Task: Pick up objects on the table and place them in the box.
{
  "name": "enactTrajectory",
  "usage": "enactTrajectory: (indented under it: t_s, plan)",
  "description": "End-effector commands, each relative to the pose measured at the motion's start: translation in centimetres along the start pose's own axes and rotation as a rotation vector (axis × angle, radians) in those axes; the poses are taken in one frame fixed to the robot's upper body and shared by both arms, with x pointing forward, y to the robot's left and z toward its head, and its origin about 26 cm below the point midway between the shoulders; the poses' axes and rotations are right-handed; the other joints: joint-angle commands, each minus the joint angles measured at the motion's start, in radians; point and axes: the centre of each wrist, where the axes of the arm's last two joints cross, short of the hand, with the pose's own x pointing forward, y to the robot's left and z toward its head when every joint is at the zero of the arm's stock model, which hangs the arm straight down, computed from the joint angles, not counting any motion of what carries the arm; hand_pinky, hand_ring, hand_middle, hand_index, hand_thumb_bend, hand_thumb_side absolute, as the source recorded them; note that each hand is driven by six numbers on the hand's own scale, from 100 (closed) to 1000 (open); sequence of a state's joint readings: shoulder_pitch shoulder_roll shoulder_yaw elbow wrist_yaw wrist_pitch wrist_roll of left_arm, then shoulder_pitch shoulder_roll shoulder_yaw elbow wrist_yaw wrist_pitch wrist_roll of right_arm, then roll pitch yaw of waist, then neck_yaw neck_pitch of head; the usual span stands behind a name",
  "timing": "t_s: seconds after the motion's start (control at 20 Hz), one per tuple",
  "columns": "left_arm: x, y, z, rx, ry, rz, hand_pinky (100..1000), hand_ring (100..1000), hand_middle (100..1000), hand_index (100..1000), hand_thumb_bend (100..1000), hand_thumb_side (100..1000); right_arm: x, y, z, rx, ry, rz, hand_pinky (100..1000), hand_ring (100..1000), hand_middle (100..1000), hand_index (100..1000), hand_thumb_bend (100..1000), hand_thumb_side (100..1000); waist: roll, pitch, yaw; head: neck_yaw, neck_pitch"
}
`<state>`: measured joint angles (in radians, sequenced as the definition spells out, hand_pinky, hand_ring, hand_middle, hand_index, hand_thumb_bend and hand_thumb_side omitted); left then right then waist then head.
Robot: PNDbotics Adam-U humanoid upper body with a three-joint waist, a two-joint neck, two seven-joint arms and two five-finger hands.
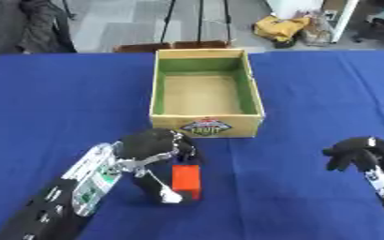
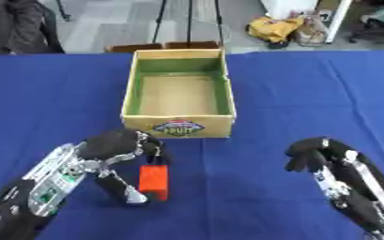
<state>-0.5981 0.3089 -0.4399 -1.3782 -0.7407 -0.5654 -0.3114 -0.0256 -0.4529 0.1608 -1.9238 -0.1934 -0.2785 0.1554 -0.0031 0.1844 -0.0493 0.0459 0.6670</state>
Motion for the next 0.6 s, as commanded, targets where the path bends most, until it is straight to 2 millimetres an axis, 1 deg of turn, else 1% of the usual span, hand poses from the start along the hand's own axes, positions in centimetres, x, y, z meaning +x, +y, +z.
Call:
enactTrajectory:
  t_s: [0.05, 0.3, 0.35, 0.6]
  plan:
    - [-0.30, 0.67, 0.18, 0.013, 0.007, -0.025, 516, 473, 518, 759, 505, 340, 0.66, -0.52, -0.19, 0.012, -0.015, 0.029, 761, 525, 413, 695, 100, 585, -0.002, -0.012, 0.000, -0.002, 0.002]
    - [-0.34, 0.58, 0.19, 0.013, 0.007, -0.027, 516, 473, 518, 759, 505, 340, 0.66, -0.51, -0.19, 0.012, -0.015, 0.030, 761, 525, 413, 695, 100, 585, -0.003, -0.012, 0.000, -0.002, 0.002]
    - [-0.35, 0.57, 0.19, 0.013, 0.007, -0.027, 512, 473, 518, 759, 505, 351, 0.66, -0.51, -0.19, 0.012, -0.015, 0.030, 760, 525, 413, 694, 100, 587, -0.002, -0.012, 0.000, -0.002, 0.002]
    - [-0.83, -0.24, 0.26, -0.002, 0.031, -0.035, 510, 473, 517, 758, 504, 353, 0.64, -0.47, -0.16, 0.011, -0.013, 0.030, 760, 525, 413, 695, 100, 588, -0.002, -0.010, 0.000, -0.002, 0.003]
